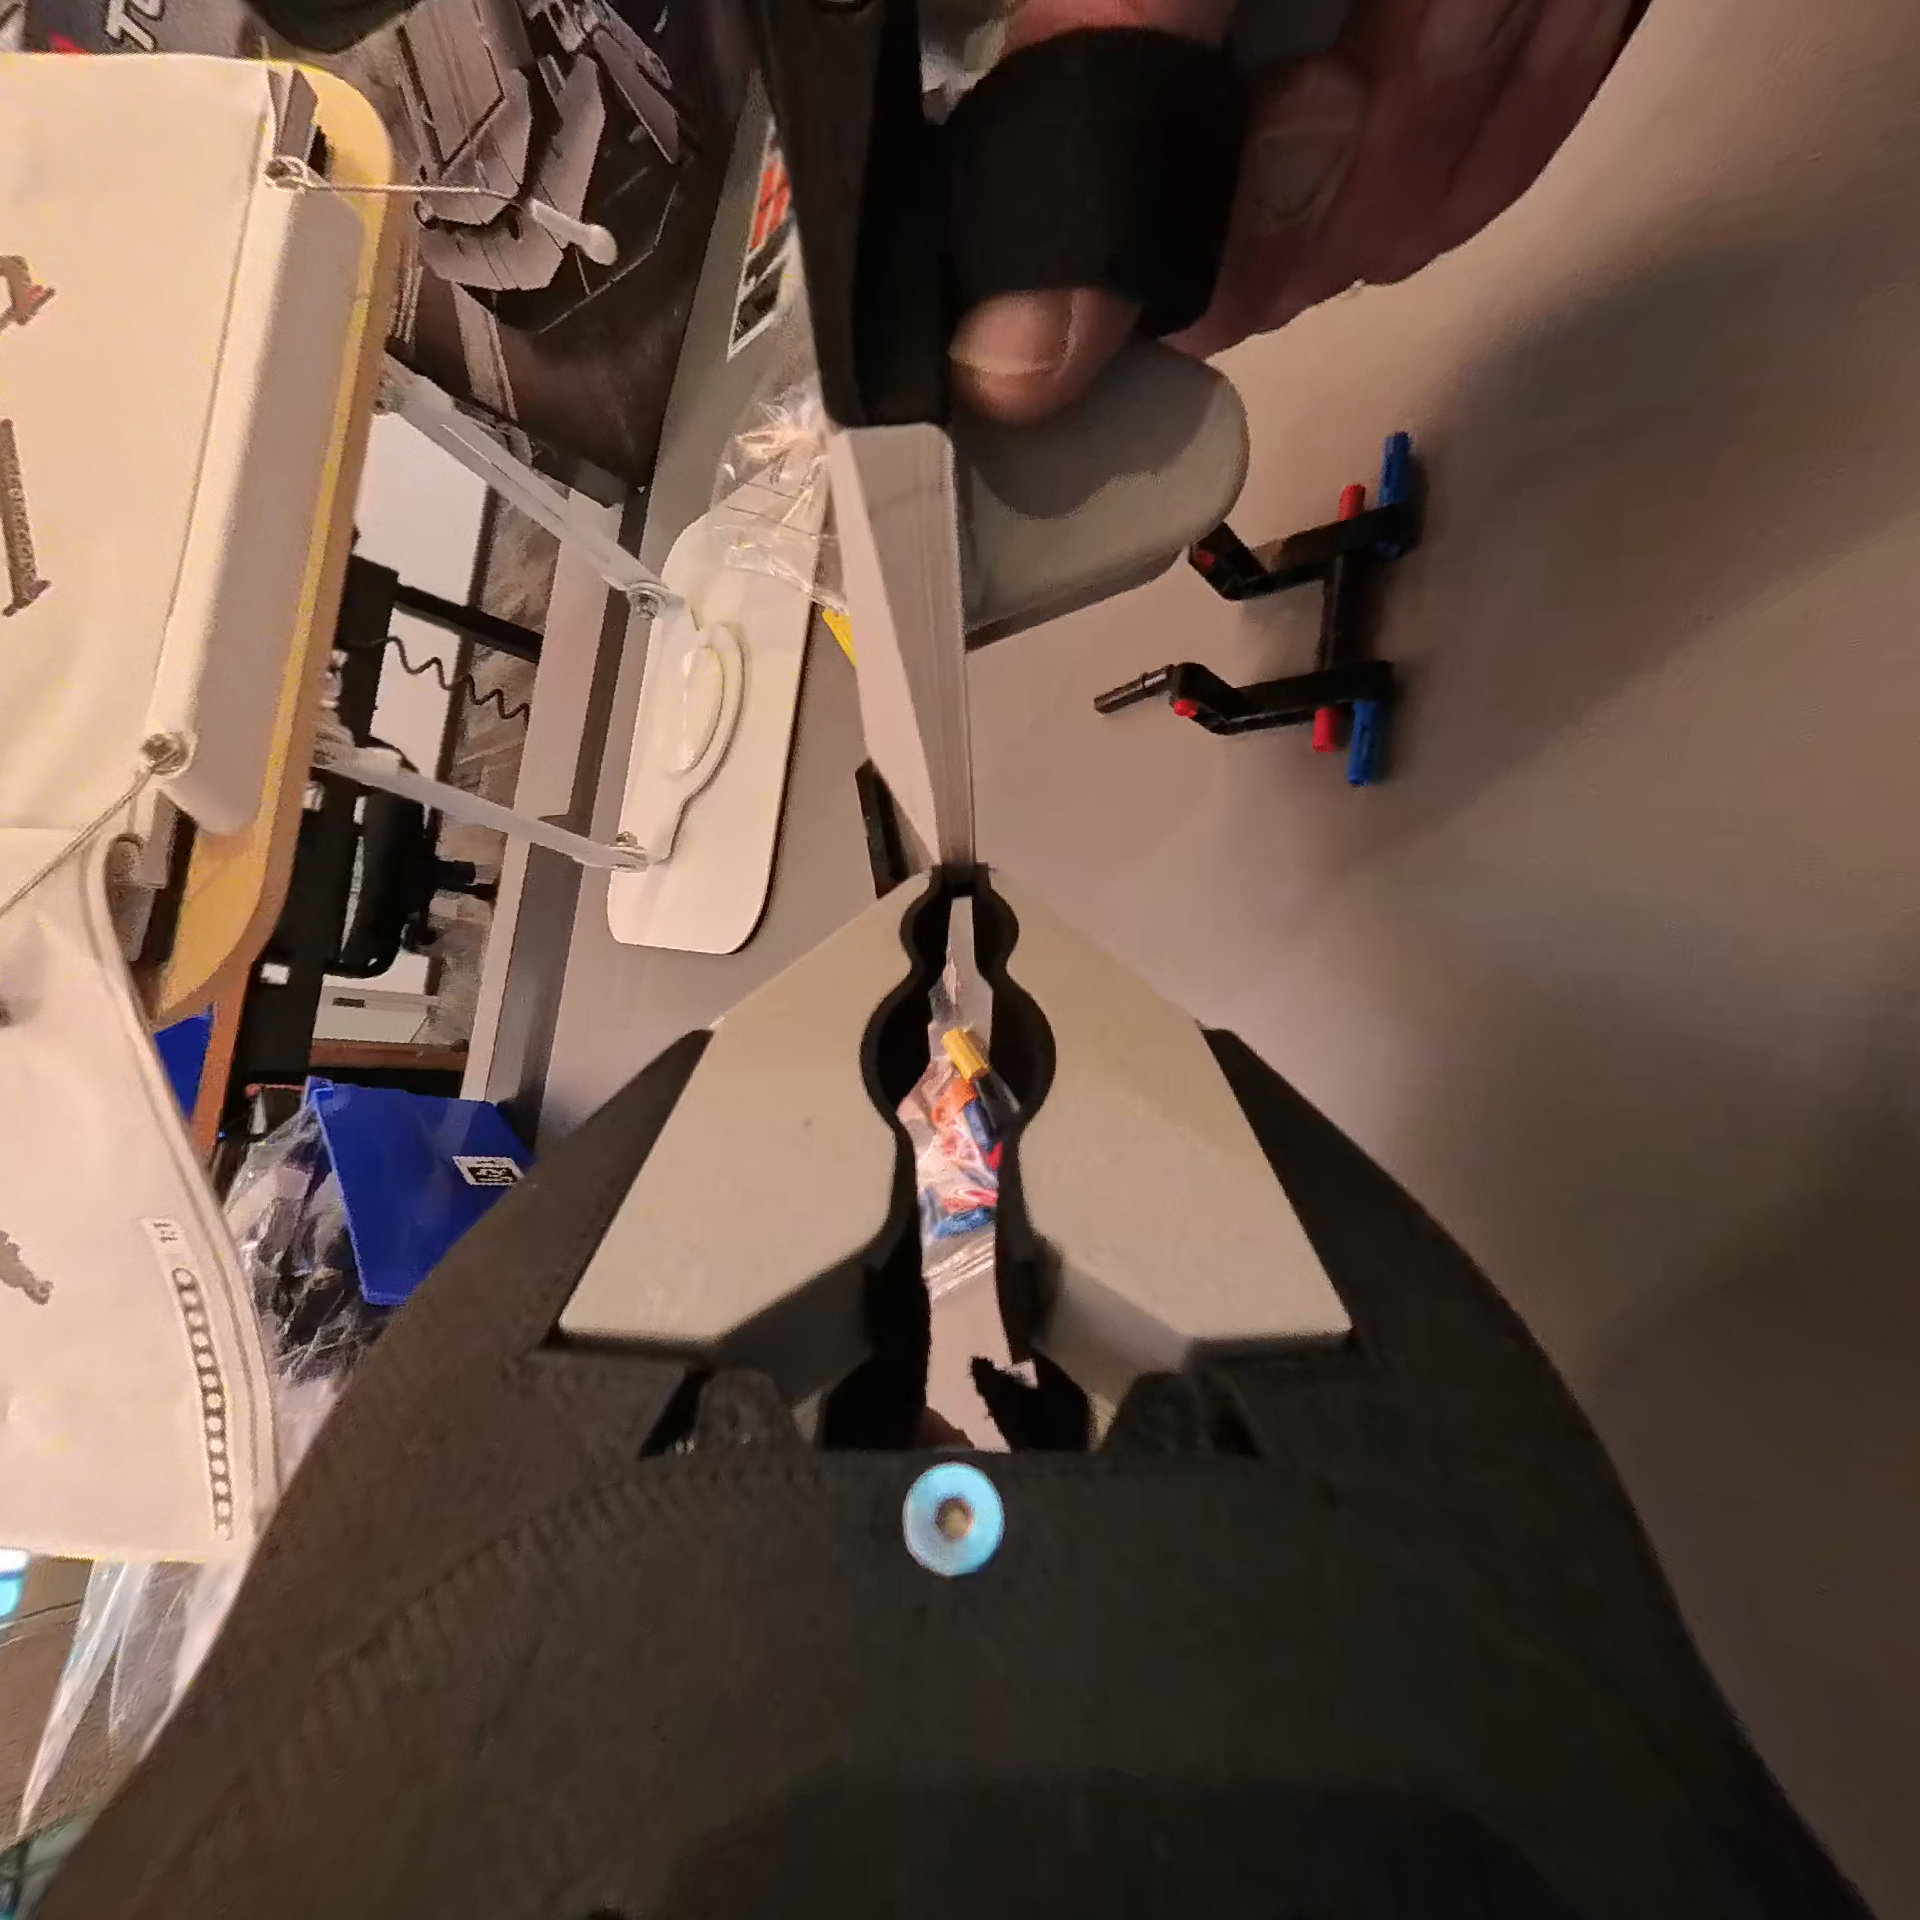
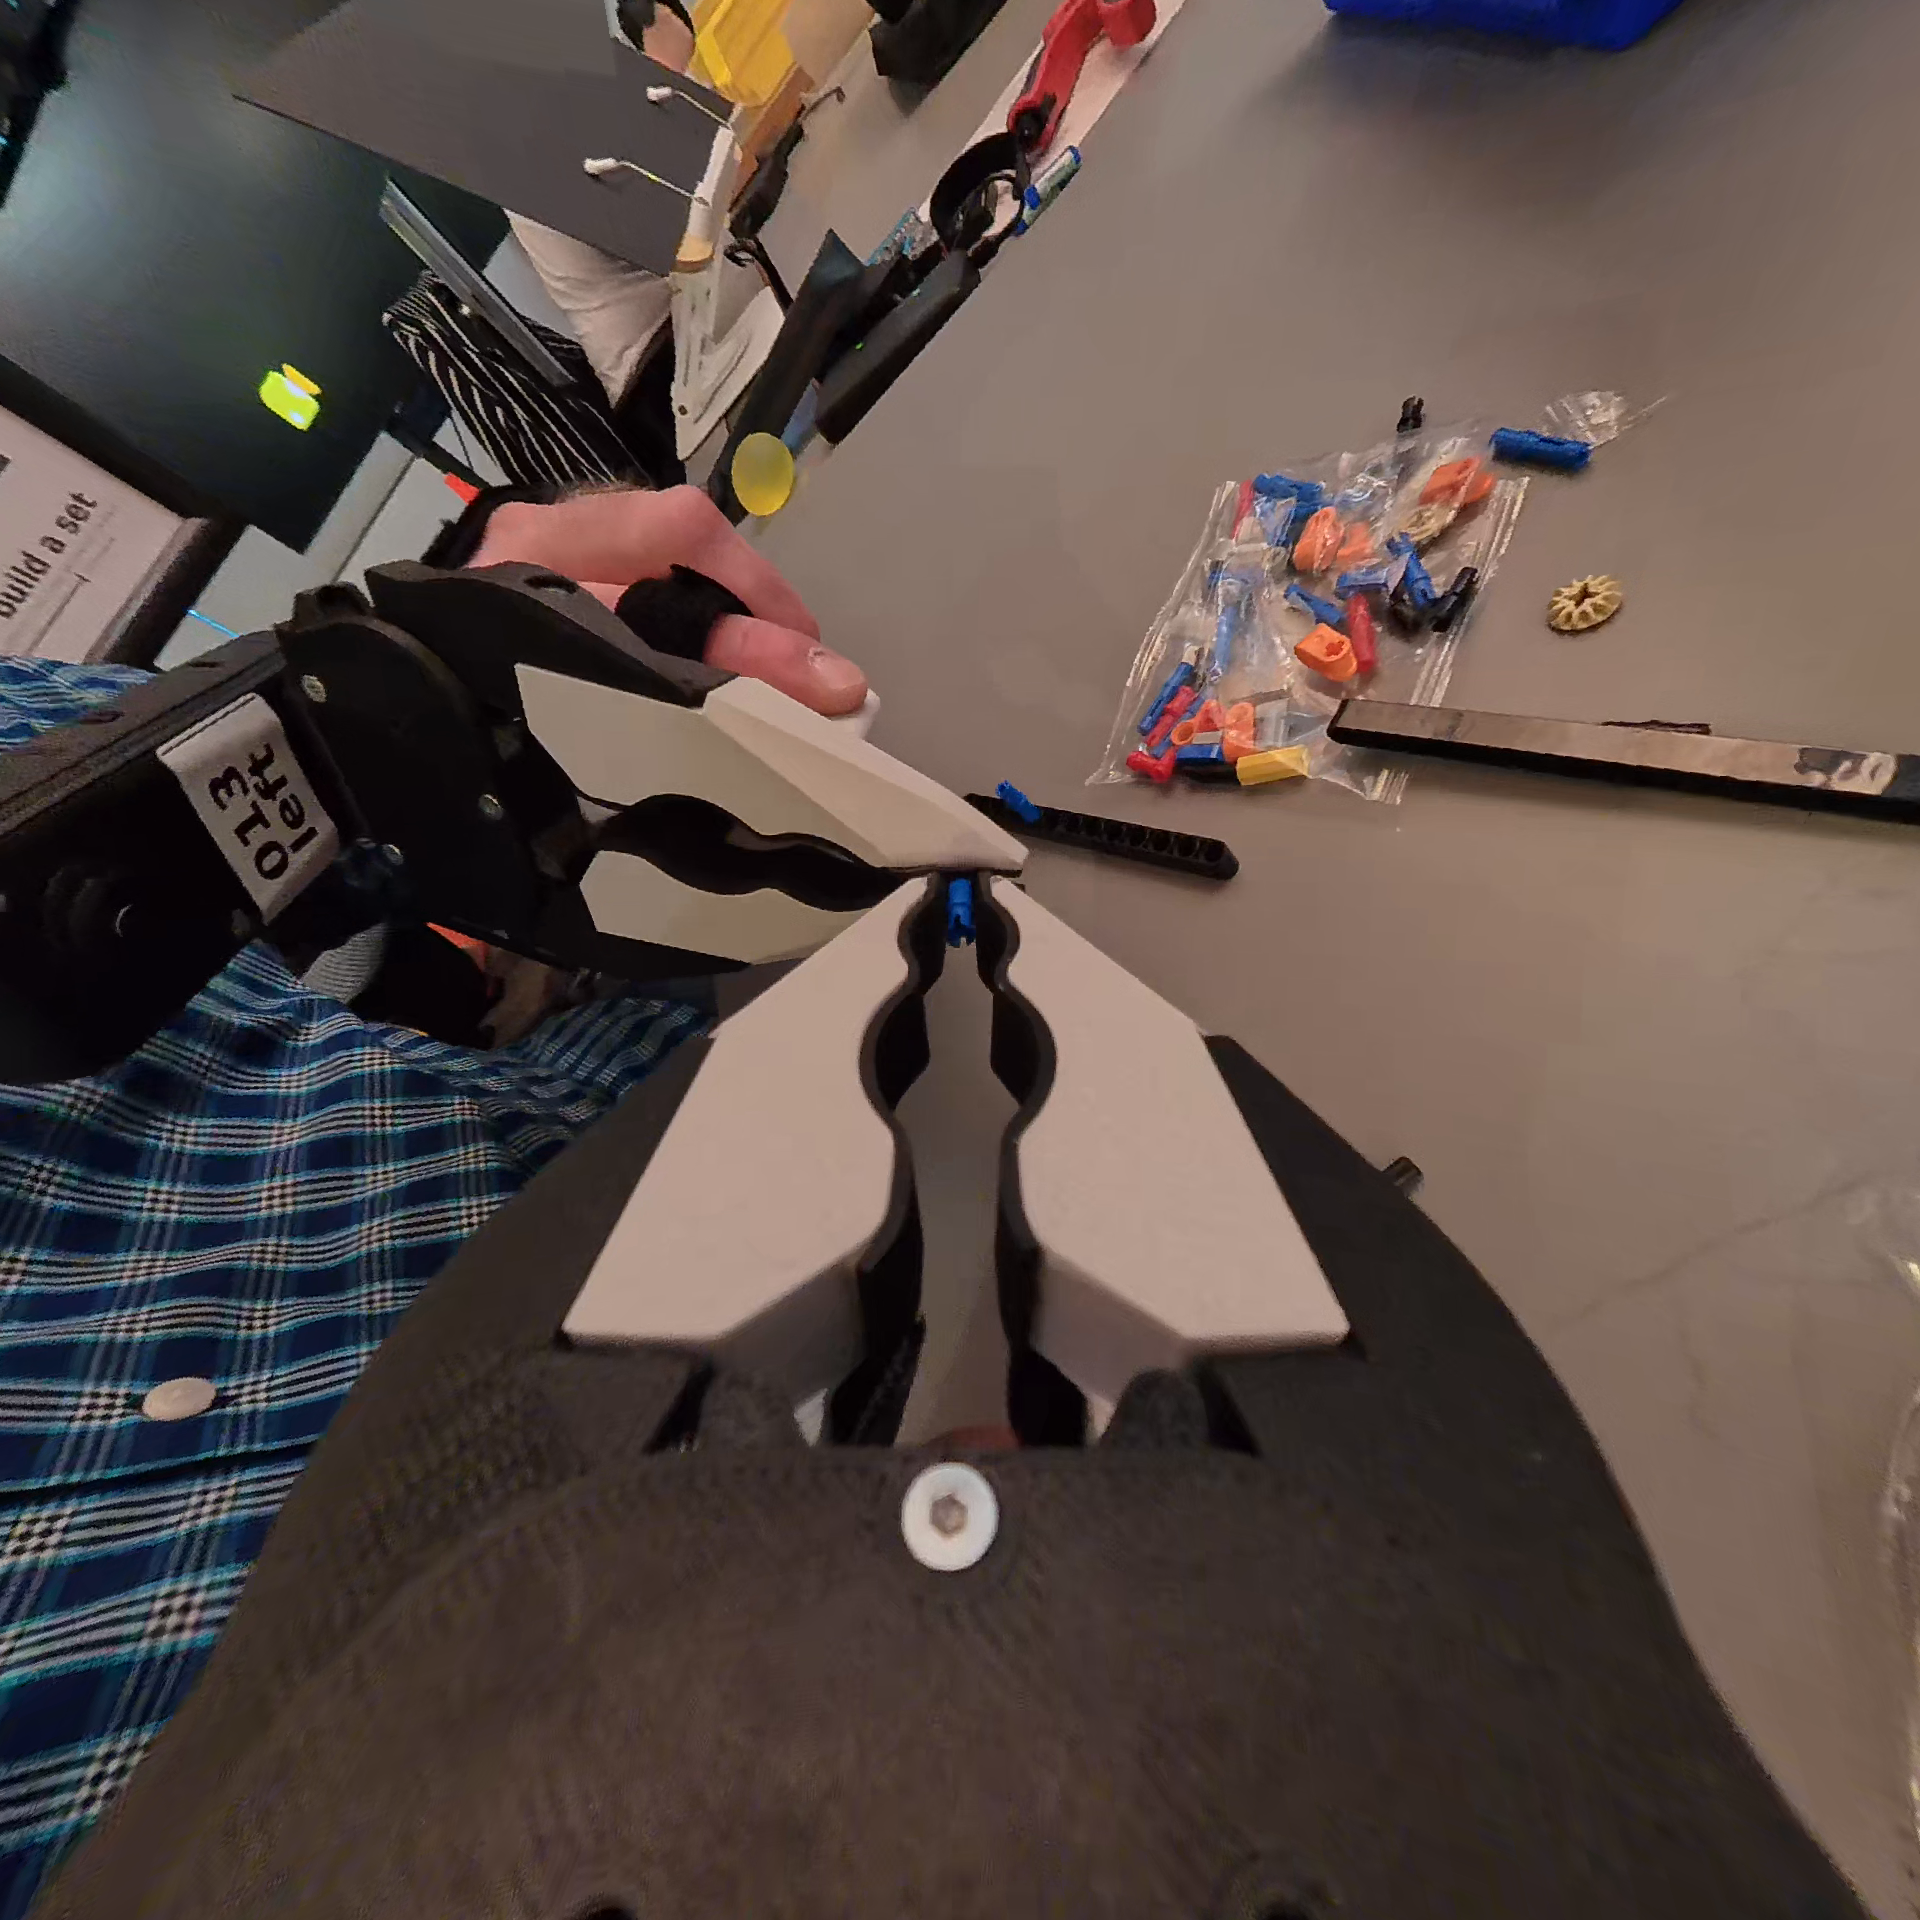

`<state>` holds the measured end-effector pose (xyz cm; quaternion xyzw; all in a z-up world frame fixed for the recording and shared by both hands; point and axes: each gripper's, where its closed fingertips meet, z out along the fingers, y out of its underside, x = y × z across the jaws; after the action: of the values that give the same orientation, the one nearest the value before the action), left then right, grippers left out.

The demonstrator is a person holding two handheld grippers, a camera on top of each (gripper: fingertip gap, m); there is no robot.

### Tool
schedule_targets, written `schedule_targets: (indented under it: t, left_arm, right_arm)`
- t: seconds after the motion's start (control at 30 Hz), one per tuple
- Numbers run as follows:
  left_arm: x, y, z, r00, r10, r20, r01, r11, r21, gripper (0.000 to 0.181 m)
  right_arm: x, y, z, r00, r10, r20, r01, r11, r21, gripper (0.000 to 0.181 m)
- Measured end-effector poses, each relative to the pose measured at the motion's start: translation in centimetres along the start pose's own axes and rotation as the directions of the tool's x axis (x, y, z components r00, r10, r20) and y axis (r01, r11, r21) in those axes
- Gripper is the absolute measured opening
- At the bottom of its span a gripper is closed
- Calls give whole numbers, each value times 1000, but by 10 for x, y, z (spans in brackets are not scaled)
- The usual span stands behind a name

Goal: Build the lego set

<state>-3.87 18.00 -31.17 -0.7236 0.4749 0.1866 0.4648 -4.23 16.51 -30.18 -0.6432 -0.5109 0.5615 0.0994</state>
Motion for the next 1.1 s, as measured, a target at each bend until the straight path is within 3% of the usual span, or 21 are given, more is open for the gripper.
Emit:
schedule_targets:
  t: [0.27,0.47,0.67,0.8,1.1]
  left_arm:
    - [-17,-10,-11,988,-155,25,152,983,102,12]
    - [-18,-19,-18,992,-123,11,120,978,171,3]
    - [-21,-24,-25,990,-144,-7,142,967,213,13]
    - [-18,-24,-23,992,-124,-18,125,971,201,2]
    - [-19,-22,-27,992,-127,-8,126,971,203,1]
  right_arm:
    - [-10,-13,-9,987,86,135,-96,993,65,2]
    - [-19,-18,-14,965,126,230,-146,987,69,2]
    - [-18,-18,-14,965,127,231,-145,987,62,2]
    - [-21,-18,-13,962,127,240,-145,988,59,2]
    - [-18,-19,-14,964,134,230,-152,986,61,9]
